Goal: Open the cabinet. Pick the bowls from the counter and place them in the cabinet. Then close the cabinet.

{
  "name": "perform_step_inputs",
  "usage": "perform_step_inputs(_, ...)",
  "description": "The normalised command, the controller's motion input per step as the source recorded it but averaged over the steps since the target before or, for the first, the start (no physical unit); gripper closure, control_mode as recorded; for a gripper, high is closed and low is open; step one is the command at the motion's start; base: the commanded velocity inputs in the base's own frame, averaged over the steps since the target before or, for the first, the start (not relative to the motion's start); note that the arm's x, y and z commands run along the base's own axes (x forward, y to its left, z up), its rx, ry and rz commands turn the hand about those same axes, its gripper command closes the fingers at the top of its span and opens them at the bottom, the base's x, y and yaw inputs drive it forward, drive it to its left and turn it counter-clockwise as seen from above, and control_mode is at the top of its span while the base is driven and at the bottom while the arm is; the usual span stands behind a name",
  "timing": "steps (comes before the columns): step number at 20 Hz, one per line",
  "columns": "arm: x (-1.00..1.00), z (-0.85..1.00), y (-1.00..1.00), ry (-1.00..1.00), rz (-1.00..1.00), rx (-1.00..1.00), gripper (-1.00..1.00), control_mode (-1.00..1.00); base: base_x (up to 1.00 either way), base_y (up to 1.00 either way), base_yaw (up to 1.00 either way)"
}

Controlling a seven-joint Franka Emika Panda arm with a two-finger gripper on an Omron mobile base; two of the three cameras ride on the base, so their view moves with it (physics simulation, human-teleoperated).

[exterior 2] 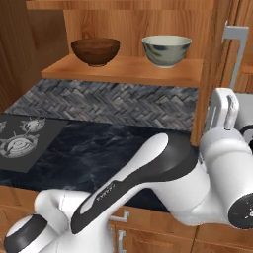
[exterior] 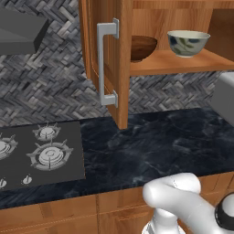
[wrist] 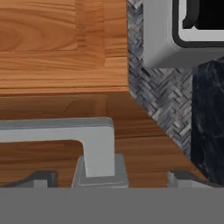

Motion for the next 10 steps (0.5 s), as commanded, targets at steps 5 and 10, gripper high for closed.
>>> perform_step_inputs(5,0.17,0.0,0.65,-0.06,0.0,-0.03,-1.0,-1.0,0.0,0.0,0.0)
perform_step_inputs(10,0.21,0.0,0.62,-0.04,0.0,-0.03,-1.0,-1.0,0.0,0.0,0.0)
